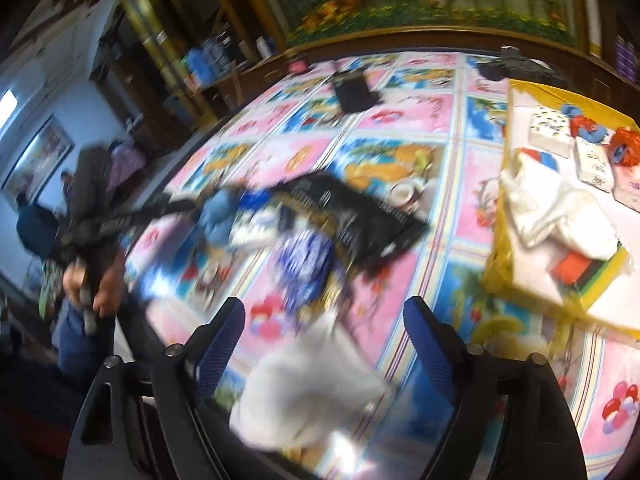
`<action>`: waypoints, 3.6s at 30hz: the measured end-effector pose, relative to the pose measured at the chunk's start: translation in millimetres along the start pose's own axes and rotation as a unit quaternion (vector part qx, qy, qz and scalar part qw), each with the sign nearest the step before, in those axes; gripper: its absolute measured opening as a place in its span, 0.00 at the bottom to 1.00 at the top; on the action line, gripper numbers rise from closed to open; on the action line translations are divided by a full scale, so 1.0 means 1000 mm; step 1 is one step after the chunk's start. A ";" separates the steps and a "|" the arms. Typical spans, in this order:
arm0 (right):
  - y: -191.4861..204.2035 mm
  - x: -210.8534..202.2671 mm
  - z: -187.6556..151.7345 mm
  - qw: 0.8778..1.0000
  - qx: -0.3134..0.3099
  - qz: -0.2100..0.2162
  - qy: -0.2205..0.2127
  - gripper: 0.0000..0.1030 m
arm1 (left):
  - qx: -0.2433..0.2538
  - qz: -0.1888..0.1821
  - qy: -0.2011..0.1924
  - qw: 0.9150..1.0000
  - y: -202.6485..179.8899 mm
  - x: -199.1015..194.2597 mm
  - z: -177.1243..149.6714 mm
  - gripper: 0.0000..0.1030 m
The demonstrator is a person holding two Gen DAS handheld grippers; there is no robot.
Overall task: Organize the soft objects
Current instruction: 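Grasp brown knit hat with left tool while right tool grasps white cloth, then carry knit hat in left tool while right tool carries white cloth to box, then open left tool releasing knit hat while right tool releases white cloth in box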
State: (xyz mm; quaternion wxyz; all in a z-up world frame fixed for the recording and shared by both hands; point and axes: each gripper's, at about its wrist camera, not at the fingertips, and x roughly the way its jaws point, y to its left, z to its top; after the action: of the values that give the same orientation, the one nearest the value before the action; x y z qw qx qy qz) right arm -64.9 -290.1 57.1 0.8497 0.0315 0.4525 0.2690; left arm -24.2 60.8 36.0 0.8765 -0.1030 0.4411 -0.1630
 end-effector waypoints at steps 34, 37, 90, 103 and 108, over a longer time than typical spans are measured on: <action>0.049 -0.016 -0.023 0.991 -0.130 -0.021 0.010 0.19 | -0.017 0.011 -0.041 0.999 -0.006 -0.015 0.016 0.44; 0.032 -0.031 -0.022 0.995 -0.095 -0.027 -0.020 0.19 | -0.003 0.001 -0.043 0.999 -0.022 -0.017 0.020 0.44; -0.203 -0.099 0.017 0.960 0.203 -0.154 -0.113 0.20 | 0.152 -0.121 0.068 0.979 -0.349 0.179 0.083 0.44; -0.207 -0.089 0.026 0.963 0.188 -0.164 -0.100 0.35 | 0.139 -0.142 0.056 0.978 -0.347 0.177 0.085 0.49; -0.202 -0.094 0.024 0.962 0.185 -0.171 -0.107 0.36 | 0.131 -0.151 0.051 0.979 -0.346 0.170 0.088 0.49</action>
State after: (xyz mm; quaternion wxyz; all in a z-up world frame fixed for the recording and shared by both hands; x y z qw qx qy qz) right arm -1.3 -503.3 81.7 0.9059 0.1386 0.3993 0.0266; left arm 73.8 -319.8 74.3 0.8243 -0.0438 0.4392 -0.3547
